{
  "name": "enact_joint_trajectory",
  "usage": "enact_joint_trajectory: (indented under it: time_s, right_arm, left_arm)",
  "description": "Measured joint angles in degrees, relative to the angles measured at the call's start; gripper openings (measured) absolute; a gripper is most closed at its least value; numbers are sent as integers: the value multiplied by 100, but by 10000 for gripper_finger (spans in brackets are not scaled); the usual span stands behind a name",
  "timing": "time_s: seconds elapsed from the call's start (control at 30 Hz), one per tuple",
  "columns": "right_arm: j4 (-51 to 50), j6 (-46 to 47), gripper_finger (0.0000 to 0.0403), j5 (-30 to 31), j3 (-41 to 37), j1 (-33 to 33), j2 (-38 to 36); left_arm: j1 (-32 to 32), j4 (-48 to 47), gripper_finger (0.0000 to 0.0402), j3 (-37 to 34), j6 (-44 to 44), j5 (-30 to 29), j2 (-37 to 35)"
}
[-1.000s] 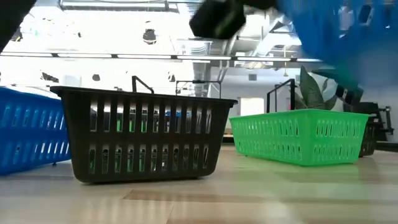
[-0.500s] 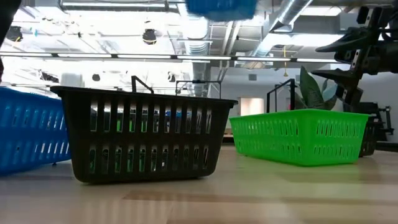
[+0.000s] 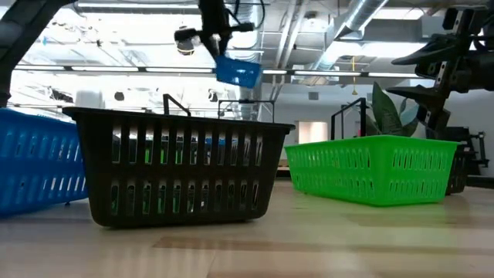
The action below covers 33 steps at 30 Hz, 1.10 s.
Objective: Stack baskets on shelf by color
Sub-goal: Stack the right blue bin on top of the other blue bin on the shelf
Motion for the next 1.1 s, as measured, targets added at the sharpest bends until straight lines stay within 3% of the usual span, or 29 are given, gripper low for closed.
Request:
enact_joint_trajectory:
  time_s: [0.43, 0.77, 1.1]
  right_arm:
    - [0, -31, 224, 118, 0, 0, 0]
    - [-2, -53, 224, 152, 0, 0, 0]
    - [-2, -55, 224, 157, 0, 0, 0]
  left_arm:
    - [207, 1038, 0, -1643, -267, 613, 29]
    - [163, 557, 0, -1786, -506, 682, 23]
    - [230, 655, 0, -1784, -497, 802, 23]
